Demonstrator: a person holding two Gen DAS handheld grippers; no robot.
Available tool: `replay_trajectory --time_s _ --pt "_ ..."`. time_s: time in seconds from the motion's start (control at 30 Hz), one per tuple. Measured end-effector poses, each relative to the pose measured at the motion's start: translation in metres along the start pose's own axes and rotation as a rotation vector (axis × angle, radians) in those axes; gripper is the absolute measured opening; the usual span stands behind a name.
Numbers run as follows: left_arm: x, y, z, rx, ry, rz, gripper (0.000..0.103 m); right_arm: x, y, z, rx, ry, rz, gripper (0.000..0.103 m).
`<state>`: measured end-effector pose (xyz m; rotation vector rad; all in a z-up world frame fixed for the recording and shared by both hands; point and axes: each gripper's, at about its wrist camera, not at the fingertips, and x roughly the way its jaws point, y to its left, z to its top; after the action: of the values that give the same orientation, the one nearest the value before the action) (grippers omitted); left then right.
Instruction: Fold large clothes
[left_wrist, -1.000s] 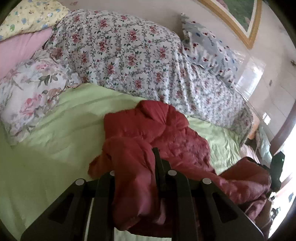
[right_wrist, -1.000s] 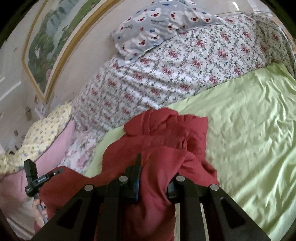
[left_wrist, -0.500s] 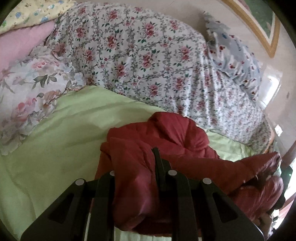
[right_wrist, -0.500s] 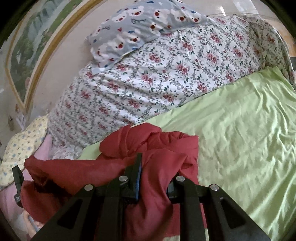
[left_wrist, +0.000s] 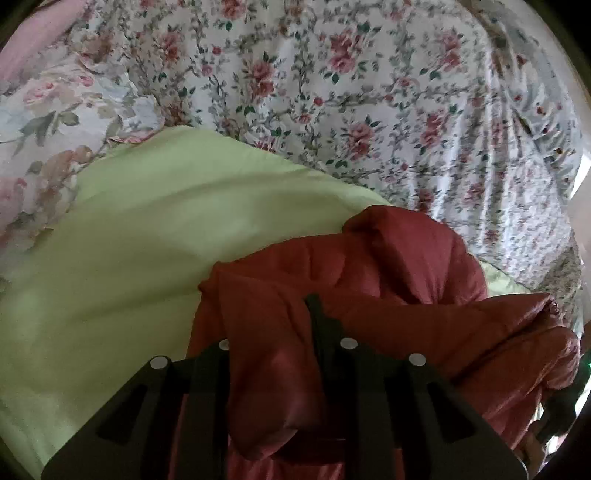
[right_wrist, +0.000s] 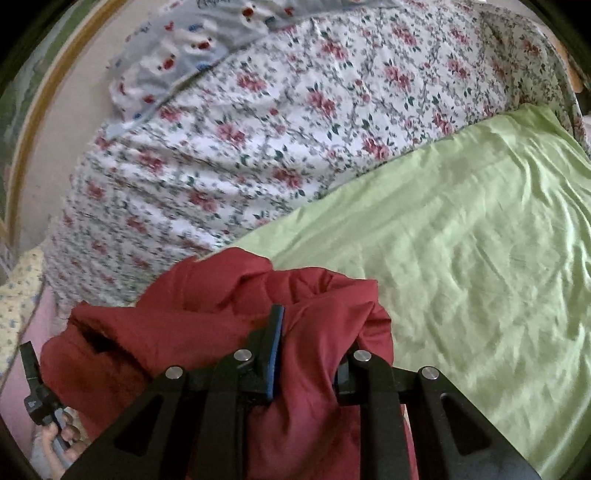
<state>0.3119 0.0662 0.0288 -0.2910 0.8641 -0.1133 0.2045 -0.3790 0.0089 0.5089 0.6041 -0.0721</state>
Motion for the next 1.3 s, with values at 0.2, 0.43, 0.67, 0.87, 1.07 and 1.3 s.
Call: replay_trajectory --time_s 0.2,0.43,0.67,0.87,1.07,1.3 --pt "0.026 -0.014 0.010 0.035 0.000 0.033 0.022 0.035 -0.011 -0.002 0.012 0.007 -0.042 0.019" --pt "0.032 -0.011 0.019 0.006 0.028 -0.011 0.025 0.050 -0.014 -0.002 0.026 0.001 -0.090 0.018" --pt "-0.032 0.000 0.007 0.035 -0.049 0.007 0.074 0.053 -0.012 -0.001 0.010 0.008 -0.107 0.018" --pt "-0.104 -0.012 -0.025 0.127 -0.164 -0.048 0.077 0.056 -0.011 -0.001 0.004 0.006 -0.121 0.019" --pt "-0.087 -0.069 -0.074 0.308 -0.077 -0.112 0.077 0.058 -0.009 0.000 -0.007 0.018 -0.127 0.020" --pt "-0.028 -0.095 -0.091 0.378 0.011 0.025 0.078 0.045 -0.007 0.002 0.005 0.014 -0.093 0.028"
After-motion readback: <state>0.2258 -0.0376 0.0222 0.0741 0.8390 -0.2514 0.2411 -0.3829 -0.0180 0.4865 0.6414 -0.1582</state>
